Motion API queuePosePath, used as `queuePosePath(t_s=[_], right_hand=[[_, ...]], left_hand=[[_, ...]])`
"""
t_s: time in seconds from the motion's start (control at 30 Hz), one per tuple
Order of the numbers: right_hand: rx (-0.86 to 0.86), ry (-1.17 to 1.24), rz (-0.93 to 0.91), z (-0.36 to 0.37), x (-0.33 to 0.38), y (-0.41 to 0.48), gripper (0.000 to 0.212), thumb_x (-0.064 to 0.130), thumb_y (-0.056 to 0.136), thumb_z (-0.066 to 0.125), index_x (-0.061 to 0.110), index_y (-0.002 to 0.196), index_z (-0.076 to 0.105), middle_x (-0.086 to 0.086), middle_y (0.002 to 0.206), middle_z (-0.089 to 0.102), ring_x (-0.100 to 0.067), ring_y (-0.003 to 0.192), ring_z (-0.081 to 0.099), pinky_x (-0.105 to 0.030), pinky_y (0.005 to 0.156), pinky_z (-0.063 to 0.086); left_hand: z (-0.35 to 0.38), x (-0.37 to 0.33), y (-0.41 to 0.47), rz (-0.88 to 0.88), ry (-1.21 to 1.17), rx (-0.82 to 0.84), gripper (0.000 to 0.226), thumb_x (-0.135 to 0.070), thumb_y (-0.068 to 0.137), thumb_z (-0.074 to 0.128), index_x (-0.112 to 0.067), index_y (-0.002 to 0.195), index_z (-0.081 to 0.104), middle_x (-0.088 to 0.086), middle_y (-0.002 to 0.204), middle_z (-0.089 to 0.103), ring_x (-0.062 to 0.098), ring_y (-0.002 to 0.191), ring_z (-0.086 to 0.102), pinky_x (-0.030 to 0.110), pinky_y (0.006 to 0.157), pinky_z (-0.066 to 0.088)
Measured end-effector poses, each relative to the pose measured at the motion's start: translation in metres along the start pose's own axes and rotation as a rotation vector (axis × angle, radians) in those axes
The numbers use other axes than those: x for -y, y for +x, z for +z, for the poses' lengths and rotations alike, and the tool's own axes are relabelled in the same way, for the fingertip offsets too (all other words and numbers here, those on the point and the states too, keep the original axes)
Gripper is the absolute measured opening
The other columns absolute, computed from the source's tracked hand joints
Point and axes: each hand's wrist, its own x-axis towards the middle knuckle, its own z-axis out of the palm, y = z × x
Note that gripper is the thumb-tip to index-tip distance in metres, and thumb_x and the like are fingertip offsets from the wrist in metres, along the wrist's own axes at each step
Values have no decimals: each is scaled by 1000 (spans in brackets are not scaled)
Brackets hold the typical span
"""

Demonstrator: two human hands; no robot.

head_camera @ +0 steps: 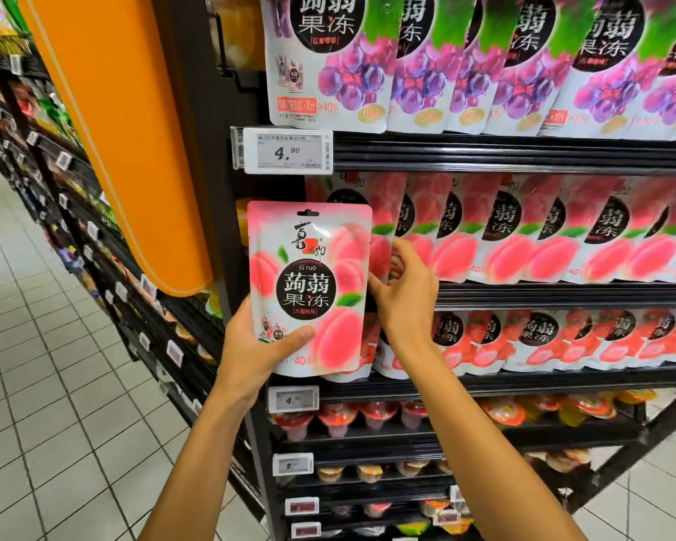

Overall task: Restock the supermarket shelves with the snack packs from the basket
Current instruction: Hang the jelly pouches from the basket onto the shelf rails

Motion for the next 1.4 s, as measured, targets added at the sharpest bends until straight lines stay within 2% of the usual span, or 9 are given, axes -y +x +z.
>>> queuePosePath(t_s=[0.17,0.43,0.6,0.7,0.83,0.9,0.97,1.2,1.4], right_hand=[[-87,6,-31,-10,-9,2,36,7,74,83,17,106,69,7,78,68,0,67,61,-14,71,53],[-72,-15,94,-20,-20,9,20,19,78,81,23,96,73,11,84,74,-10,80,71,-42,77,59],[-45,-75,78,-25,-18,5,21,28,80,79,27,99,72,15,87,73,-6,82,69,-40,75,58],[-101,53,63,-34,-11,1,14,30,84,76,26,97,71,16,83,70,-2,74,65,-27,71,54],[252,415,168,-45,3,-11,27,46,87,67,21,95,70,-5,84,73,-15,74,68,-27,64,57],[412,411,143,-45,8,-16,22,34,83,75,19,98,69,-3,84,75,-17,74,72,-29,64,58],[389,449,93,-45,11,-18,16,16,82,78,17,96,69,1,79,76,-9,68,71,-21,58,54],[207,486,164,-38,13,7,17,7,81,77,19,91,72,-2,86,78,-21,80,75,-37,73,61],[153,400,136,-15,22,22,11,4,83,75,8,92,70,-9,87,76,-27,83,73,-44,74,60]], left_hand=[[4,1,2,-14,7,6,69,-41,52,94,-35,115,64,4,114,72,24,103,70,32,76,59],[16,3,3,-21,16,22,67,-43,52,94,-39,112,65,3,115,72,23,103,70,34,76,59],[23,-2,3,-29,30,19,61,-46,50,94,-42,105,67,-1,110,73,21,99,72,31,73,59],[26,-4,4,-17,32,1,57,-41,51,93,-45,101,67,-4,107,74,17,97,72,28,72,59],[31,-8,8,0,9,10,56,-28,58,88,-35,109,67,0,109,74,22,100,71,31,75,59],[37,-12,10,6,-15,43,62,-24,61,88,-23,118,62,5,112,73,25,102,70,32,77,59],[44,-18,12,11,1,45,64,-24,65,89,-20,121,58,3,114,72,23,104,70,30,78,58],[48,-38,10,227,347,-260,44,-34,90,68,-31,129,48,-16,130,54,-1,119,55,18,94,47],[55,-36,4,311,731,-104,40,-22,94,61,-25,133,54,-16,140,49,-3,133,39,8,108,27]])
